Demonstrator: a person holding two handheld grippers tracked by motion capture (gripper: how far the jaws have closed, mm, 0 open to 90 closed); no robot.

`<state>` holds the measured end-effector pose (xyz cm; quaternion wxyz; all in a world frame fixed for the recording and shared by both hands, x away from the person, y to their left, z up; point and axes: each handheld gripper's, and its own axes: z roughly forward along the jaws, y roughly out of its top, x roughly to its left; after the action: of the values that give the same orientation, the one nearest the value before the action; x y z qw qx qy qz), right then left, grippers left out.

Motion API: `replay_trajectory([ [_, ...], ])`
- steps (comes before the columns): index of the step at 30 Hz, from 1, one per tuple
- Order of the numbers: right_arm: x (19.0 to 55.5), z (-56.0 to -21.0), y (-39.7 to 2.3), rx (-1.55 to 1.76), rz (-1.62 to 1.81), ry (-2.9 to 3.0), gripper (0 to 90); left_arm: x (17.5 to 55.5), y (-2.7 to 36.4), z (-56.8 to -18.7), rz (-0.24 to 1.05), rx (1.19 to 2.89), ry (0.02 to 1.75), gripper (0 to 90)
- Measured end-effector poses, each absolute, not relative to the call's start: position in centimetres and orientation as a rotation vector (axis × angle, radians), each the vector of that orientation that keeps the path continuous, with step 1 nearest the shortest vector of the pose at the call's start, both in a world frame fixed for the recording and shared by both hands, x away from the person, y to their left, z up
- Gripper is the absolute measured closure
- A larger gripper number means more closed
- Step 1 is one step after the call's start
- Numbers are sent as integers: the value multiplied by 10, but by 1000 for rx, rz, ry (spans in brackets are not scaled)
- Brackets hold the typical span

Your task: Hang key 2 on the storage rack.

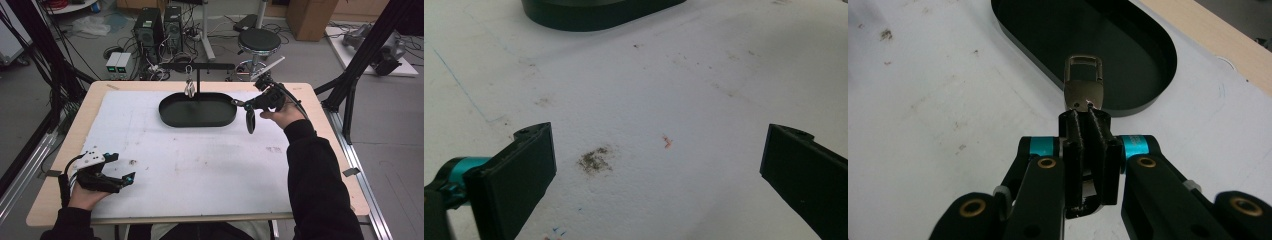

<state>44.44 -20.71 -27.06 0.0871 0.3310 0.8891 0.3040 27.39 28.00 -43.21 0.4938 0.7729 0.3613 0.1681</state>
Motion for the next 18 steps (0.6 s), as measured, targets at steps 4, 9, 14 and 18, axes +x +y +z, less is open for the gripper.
replay_trajectory([
  [4, 451, -269, -197, 973, 902, 2658, 853, 274, 280, -432, 404, 1871, 869, 19],
  [9, 459, -267, -181, 958, 861, 2673, 853, 275, 279, -433, 397, 1876, 856, 19],
  [14, 467, -263, -170, 950, 879, 2671, 853, 276, 279, -433, 390, 1872, 841, 19],
  [18, 473, -261, -163, 947, 851, 2683, 853, 276, 278, -433, 387, 1870, 831, 19],
])
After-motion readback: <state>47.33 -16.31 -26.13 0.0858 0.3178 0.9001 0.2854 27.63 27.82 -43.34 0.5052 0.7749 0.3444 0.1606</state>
